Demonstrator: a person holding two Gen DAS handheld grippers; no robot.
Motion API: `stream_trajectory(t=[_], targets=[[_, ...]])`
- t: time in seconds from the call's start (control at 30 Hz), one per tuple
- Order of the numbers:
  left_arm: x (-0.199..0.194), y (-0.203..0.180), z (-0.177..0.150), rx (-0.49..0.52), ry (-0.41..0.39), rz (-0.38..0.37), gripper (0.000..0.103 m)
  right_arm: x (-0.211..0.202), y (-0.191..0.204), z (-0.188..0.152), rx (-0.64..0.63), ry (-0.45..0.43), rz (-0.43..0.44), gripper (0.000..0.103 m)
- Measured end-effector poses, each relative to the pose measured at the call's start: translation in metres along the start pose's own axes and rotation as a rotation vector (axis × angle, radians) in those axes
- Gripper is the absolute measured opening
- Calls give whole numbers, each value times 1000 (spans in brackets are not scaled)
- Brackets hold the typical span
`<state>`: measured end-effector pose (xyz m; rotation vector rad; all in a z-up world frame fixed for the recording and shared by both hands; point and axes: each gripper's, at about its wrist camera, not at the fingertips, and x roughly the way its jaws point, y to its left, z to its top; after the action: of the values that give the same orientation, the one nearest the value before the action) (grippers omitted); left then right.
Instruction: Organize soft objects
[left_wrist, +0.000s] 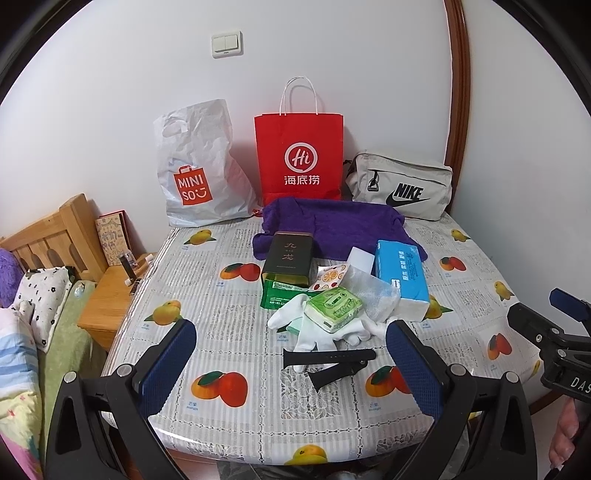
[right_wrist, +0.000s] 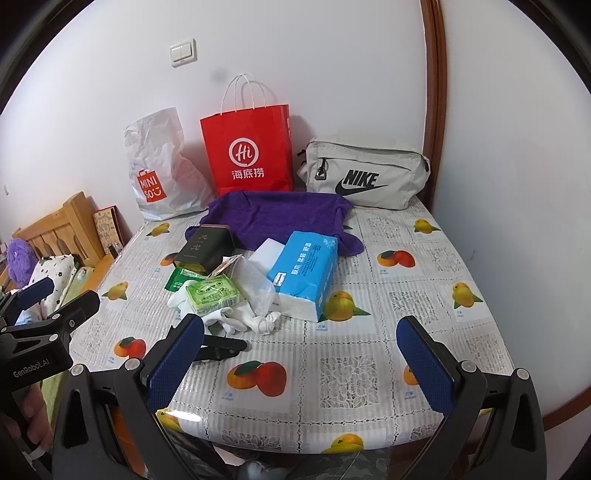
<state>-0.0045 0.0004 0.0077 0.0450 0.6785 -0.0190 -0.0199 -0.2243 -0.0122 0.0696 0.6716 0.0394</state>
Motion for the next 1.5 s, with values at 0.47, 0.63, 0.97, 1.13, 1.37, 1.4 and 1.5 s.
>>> stream_trajectory(t=[0.47, 0.63, 0.97, 1.13, 1.37, 1.4, 1.5], targets=[[-4, 0, 3, 2, -2, -3, 103, -5, 5, 2, -11, -13, -7, 103], [-4, 0, 3, 3, -3, -3, 103, -7, 5, 1, -10, -15, -7, 103], [-5, 5, 3, -3, -1, 0, 103, -6, 5, 2, -4, -12, -1, 103], [-4, 5, 3, -4, -1, 1, 103, -5, 5, 2, -1, -8, -2, 103], [-4, 6, 3, -4, 0, 0, 103, -4, 5, 3, -8, -5, 2, 103], [-5, 7, 3, -4, 0, 0, 103, -4, 5, 3, -10, -5, -1, 103], [-4, 7, 3, -2, 0, -3, 103, -4, 5, 2, -8, -4, 5, 103]])
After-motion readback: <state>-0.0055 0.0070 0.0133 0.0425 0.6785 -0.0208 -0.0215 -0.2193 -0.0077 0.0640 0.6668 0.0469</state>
